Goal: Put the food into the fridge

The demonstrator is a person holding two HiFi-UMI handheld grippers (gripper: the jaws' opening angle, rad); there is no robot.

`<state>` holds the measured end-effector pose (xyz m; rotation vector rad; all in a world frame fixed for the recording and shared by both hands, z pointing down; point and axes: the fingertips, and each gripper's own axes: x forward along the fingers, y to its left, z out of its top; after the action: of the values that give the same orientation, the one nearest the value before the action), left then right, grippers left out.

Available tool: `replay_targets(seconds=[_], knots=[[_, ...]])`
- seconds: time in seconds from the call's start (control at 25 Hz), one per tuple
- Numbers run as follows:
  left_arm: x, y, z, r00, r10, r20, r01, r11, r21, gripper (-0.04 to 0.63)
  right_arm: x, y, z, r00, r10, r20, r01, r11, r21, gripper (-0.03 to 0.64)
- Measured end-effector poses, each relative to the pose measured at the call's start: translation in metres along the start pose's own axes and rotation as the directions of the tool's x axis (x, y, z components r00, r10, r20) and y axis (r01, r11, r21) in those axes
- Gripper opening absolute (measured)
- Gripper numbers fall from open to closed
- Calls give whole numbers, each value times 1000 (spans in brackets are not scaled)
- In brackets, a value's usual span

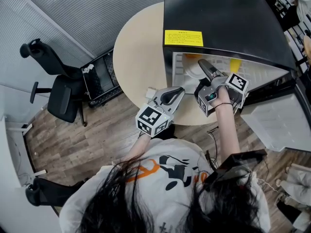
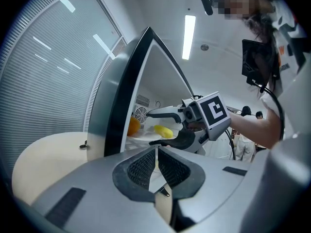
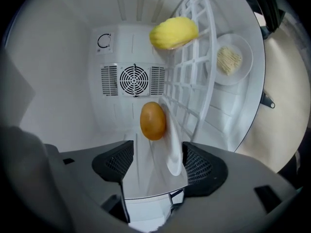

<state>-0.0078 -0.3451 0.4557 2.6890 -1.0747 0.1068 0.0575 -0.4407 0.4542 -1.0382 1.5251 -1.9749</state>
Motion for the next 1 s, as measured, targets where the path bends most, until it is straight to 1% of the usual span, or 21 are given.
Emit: replay_targets(seconds=[0.12,0.2,0.36,0.72,0.88,1.0], knots=[[1,-1,0,1000,0,0,0,1000,-3,12,-2,-6,-5,1000,-27,-16,26,999,-28,318],[0,-1,0,1000,0,1,0,1000,-5,12,-3,-12,-11,999,-39,-25,38,999,-25,319],[-1,-2,0,1000,-3,2,3,1000,-10,12,-4,-17,-22,999,-15,-51,16,1000,15,319],[-5,-3,0,1000,9,8,-9,1000,-6,12,-18,-25,-21,1000,3,-29,-3,1000,-3,319],[-10,-3,1,1000,22,9,-22,1000,-4,12,-29,-36,-19,1000,-22,4,22,999,-37,319],[-13,-6,0,1000,28,9,-28,1000,-2,12,-40,-43,-14,998,-32,44,37,993,-109,318]])
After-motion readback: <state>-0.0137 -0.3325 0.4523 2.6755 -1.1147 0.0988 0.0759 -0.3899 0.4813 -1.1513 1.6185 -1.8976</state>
